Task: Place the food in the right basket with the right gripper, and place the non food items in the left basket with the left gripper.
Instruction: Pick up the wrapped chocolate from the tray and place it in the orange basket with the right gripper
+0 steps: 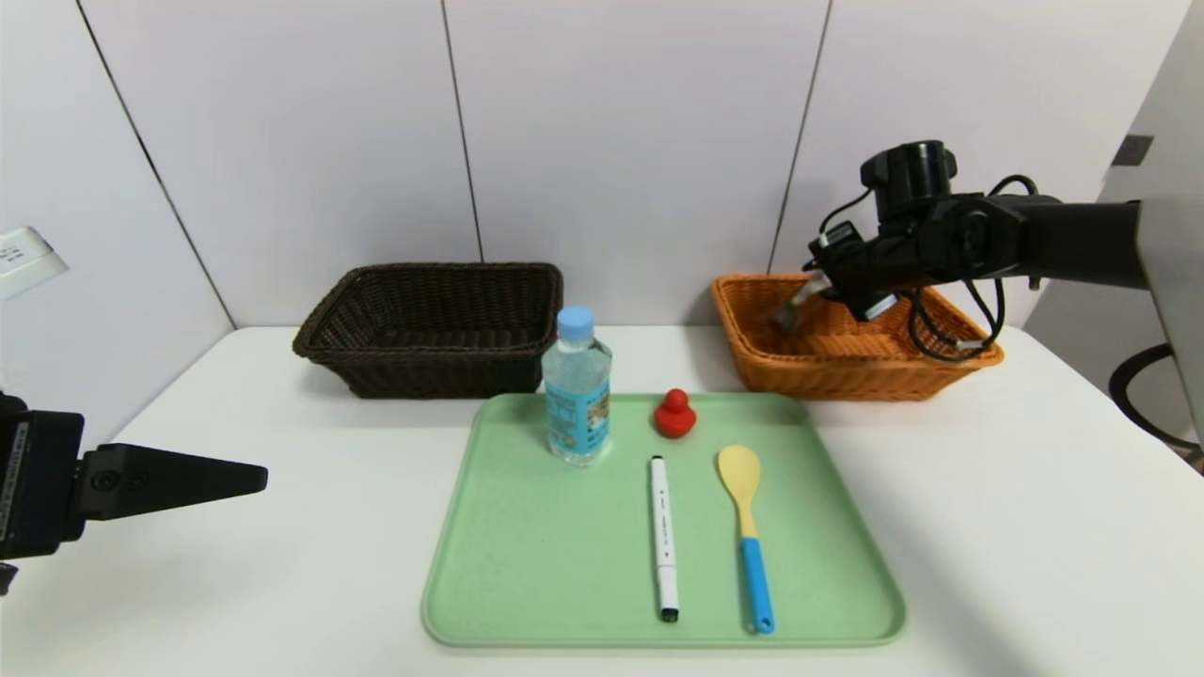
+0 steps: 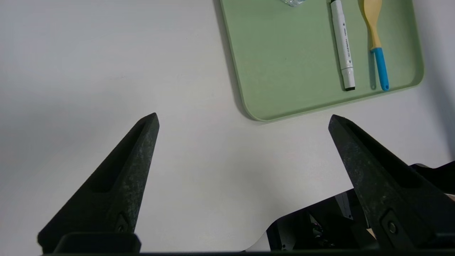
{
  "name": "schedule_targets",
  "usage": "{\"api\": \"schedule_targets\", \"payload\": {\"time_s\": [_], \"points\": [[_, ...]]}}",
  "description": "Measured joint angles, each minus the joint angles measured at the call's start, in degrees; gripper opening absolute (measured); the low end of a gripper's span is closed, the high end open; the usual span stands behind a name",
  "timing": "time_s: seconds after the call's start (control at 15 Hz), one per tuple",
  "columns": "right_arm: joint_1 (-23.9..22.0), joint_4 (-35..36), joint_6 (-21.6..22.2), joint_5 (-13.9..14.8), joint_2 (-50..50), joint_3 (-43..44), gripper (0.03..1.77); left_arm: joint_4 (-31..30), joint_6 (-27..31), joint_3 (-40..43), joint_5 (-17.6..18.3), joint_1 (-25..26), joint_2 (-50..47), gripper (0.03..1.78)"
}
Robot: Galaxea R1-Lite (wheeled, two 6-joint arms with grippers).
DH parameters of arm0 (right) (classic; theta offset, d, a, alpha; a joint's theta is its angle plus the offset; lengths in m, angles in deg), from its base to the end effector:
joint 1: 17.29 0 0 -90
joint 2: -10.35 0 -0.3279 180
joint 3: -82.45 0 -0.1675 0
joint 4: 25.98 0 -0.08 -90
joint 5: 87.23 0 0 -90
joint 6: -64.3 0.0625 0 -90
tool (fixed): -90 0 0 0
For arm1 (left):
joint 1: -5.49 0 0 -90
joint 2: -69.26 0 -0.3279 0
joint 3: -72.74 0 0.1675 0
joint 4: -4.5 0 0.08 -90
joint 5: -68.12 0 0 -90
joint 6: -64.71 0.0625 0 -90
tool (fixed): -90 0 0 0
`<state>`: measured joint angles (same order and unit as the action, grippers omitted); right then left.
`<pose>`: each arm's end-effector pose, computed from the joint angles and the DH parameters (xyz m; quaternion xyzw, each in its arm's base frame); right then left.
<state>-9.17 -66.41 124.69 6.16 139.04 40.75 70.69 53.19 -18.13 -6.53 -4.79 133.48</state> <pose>0.4880 0.0659 0.2109 0.4614 0.2485 -0.0986 0.8459 0.1105 -0.0369 0.2811 -0.1070 0.3572 -0.1738 0.9115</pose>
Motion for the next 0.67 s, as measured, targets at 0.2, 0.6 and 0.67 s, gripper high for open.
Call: {"api": "schedule_targets", "payload": {"time_s": [0.2,0.6,0.67], "points": [[0.0,-0.57,-0.26,0.18,0.0,0.09,1.08,-0.02,0.0,0.09,0.02,0.0,0.28,1.69],[0.28,-2.89,-0.96,-0.72,-2.62,0.09,1.42,-0.17,0.02,-0.02,0.02,0.0,0.48,1.69],[0.52,-5.6,-2.57,-1.66,-3.8,0.05,1.45,-0.15,0.02,0.09,0.02,0.0,0.41,1.69]]}}
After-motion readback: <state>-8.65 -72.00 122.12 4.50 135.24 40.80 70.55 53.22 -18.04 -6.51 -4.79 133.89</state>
